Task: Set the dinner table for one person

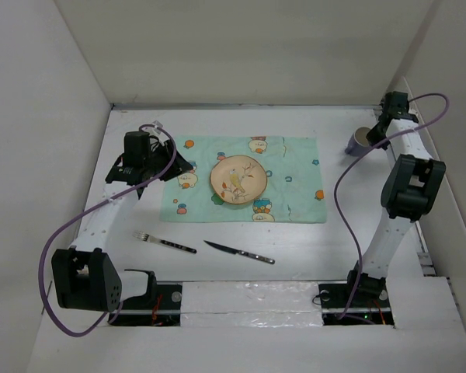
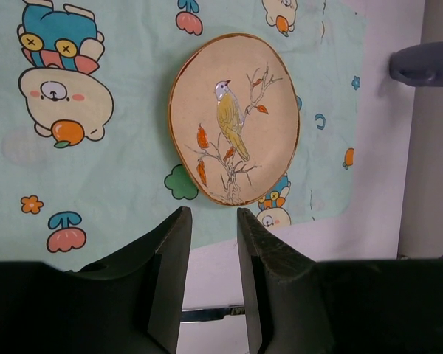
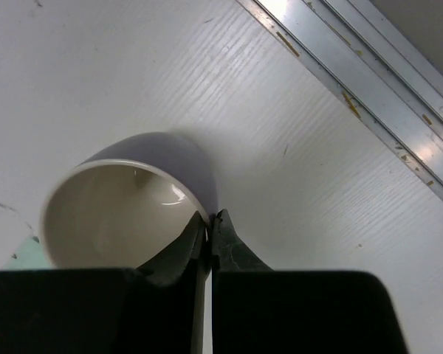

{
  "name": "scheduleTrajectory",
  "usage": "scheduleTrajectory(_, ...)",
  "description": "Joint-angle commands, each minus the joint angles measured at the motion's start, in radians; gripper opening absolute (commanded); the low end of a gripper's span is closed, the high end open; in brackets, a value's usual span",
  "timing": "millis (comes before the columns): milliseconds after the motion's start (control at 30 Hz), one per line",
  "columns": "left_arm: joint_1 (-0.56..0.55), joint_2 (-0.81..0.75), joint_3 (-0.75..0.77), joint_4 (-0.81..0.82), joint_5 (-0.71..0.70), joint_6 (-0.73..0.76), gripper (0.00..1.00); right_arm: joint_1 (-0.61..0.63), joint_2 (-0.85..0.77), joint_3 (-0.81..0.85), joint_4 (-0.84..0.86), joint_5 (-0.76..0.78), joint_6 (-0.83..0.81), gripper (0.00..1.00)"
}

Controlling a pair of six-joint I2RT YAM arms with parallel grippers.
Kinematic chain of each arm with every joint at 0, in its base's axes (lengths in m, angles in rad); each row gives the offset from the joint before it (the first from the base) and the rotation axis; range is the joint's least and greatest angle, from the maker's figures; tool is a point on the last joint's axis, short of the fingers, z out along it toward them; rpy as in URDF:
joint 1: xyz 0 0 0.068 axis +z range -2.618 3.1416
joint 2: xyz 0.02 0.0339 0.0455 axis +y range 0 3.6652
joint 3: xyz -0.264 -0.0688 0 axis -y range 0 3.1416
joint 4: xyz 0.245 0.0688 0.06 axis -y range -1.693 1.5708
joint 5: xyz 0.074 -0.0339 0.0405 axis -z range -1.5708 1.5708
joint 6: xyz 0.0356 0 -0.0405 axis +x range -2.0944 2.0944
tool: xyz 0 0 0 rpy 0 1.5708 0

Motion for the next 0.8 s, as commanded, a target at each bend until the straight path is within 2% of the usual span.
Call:
scheduleTrajectory(0, 0.002, -0.012, 0.020, 0.008, -0.007, 0.013, 0.28, 0.036, -0.122, -0.102, 0.104, 0.044, 0.047, 0.00)
scheduleTrajectory(100, 0.002, -0.010, 0.014, 0.009, -0.007, 0.013, 0.28, 0.060, -0.210, -0.139, 0.166, 0.061, 0.046, 0.00)
scheduleTrajectory(267, 0.002, -0.004, 0.008, 0.023, 0.007, 0.005, 0.28, 0.155, -0.324, -0.083, 0.200, 0.052, -0.019, 0.00)
scheduleTrajectory(467, 0.002, 0.002, 0.008, 0.029, 0.009, 0.005, 0.28, 0.273, -0.246, 0.049, 0.083, -0.063, -0.100, 0.00)
scheduleTrajectory(633, 0.002, -0.001, 0.008, 0.029, 0.006, 0.005, 0.28, 0.347, -0.162, 0.112, 0.036, -0.068, -0.123, 0.00)
scheduleTrajectory(767, 0.002, -0.009, 0.003, 0.025, -0.002, 0.009, 0.28, 0.358, -0.092, 0.176, -0.015, -0.054, -0.137, 0.00)
